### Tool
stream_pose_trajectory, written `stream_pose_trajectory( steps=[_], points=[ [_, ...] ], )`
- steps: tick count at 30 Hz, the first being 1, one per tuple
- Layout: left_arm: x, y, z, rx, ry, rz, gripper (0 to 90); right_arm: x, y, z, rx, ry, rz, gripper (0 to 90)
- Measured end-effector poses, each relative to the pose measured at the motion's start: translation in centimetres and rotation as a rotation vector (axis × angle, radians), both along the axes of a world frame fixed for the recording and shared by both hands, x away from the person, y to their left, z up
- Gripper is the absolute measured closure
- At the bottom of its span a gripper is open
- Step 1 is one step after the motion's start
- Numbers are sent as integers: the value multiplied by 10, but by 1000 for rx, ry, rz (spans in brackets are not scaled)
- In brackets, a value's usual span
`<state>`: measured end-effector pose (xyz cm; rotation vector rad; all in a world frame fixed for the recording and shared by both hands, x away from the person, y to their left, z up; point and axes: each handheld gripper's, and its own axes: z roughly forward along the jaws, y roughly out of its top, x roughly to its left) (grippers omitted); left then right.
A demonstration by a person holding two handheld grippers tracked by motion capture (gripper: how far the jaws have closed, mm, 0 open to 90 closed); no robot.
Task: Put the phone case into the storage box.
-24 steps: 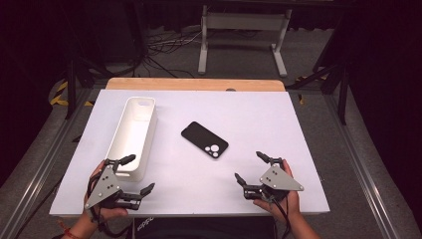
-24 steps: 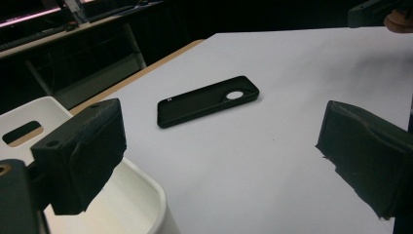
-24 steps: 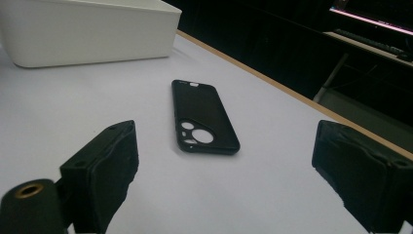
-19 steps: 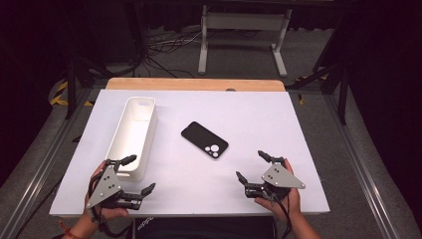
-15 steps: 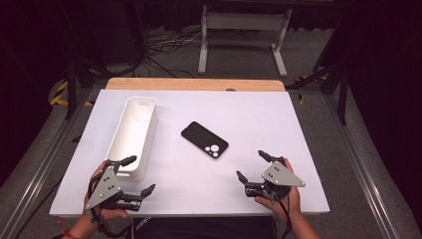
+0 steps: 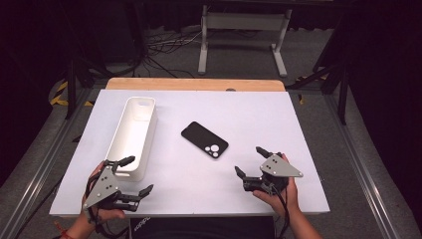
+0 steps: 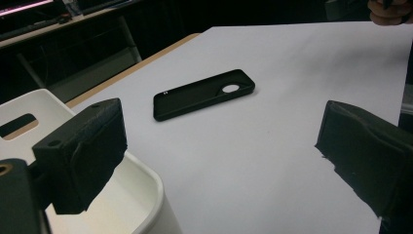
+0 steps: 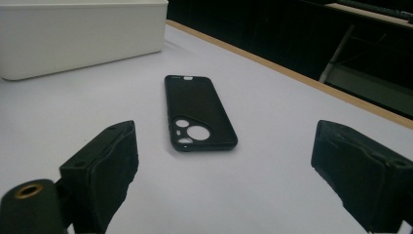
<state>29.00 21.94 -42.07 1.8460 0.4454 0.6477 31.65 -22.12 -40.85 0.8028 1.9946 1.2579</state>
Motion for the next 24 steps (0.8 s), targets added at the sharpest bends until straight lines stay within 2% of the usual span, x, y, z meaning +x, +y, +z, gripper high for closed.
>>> stream_pose_trajectory(
  steps=[4,6,10,13,15,16,18,24],
  points=[
    [-1,1,0,10,-4,-6,48,4,3,3,-2,24,-5,119],
    [-1,2,0,-1,4,-6,48,10,5,7,15,64,5,122],
    [-1,2,0,-3,8,-12,48,21,8,15,-2,106,-1,133],
    [-1,1,0,11,2,-14,53,27,10,21,-16,128,2,149],
    [-2,-1,0,7,9,-17,54,31,13,25,-47,118,-12,166],
    [-2,-1,0,7,9,-17,52,31,13,25,-47,118,-12,166],
    [-3,-1,0,19,-4,-19,52,36,16,28,-50,133,-3,173],
    [-3,0,0,17,0,-19,50,48,23,30,-71,164,1,170]
  ],
)
